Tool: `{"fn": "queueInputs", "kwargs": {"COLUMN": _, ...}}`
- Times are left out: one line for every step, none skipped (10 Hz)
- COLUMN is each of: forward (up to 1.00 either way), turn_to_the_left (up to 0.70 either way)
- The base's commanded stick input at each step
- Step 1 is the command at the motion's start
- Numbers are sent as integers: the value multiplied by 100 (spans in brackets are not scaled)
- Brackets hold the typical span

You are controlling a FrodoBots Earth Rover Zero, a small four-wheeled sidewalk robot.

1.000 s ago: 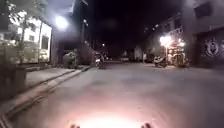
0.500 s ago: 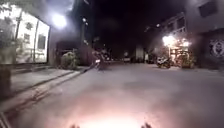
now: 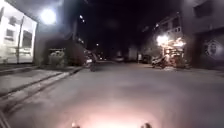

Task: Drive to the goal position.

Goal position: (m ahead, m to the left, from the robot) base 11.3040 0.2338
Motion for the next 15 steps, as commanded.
{"fn": "queueInputs", "kwargs": {"forward": 85, "turn_to_the_left": 0}}
{"fn": "queueInputs", "kwargs": {"forward": 85, "turn_to_the_left": 0}}
{"fn": "queueInputs", "kwargs": {"forward": 85, "turn_to_the_left": 0}}
{"fn": "queueInputs", "kwargs": {"forward": 85, "turn_to_the_left": 0}}
{"fn": "queueInputs", "kwargs": {"forward": 85, "turn_to_the_left": 0}}
{"fn": "queueInputs", "kwargs": {"forward": 85, "turn_to_the_left": 0}}
{"fn": "queueInputs", "kwargs": {"forward": 85, "turn_to_the_left": 0}}
{"fn": "queueInputs", "kwargs": {"forward": 85, "turn_to_the_left": 0}}
{"fn": "queueInputs", "kwargs": {"forward": 85, "turn_to_the_left": 0}}
{"fn": "queueInputs", "kwargs": {"forward": 85, "turn_to_the_left": 0}}
{"fn": "queueInputs", "kwargs": {"forward": 85, "turn_to_the_left": 0}}
{"fn": "queueInputs", "kwargs": {"forward": 85, "turn_to_the_left": 0}}
{"fn": "queueInputs", "kwargs": {"forward": 85, "turn_to_the_left": -2}}
{"fn": "queueInputs", "kwargs": {"forward": 85, "turn_to_the_left": -5}}
{"fn": "queueInputs", "kwargs": {"forward": 85, "turn_to_the_left": -8}}
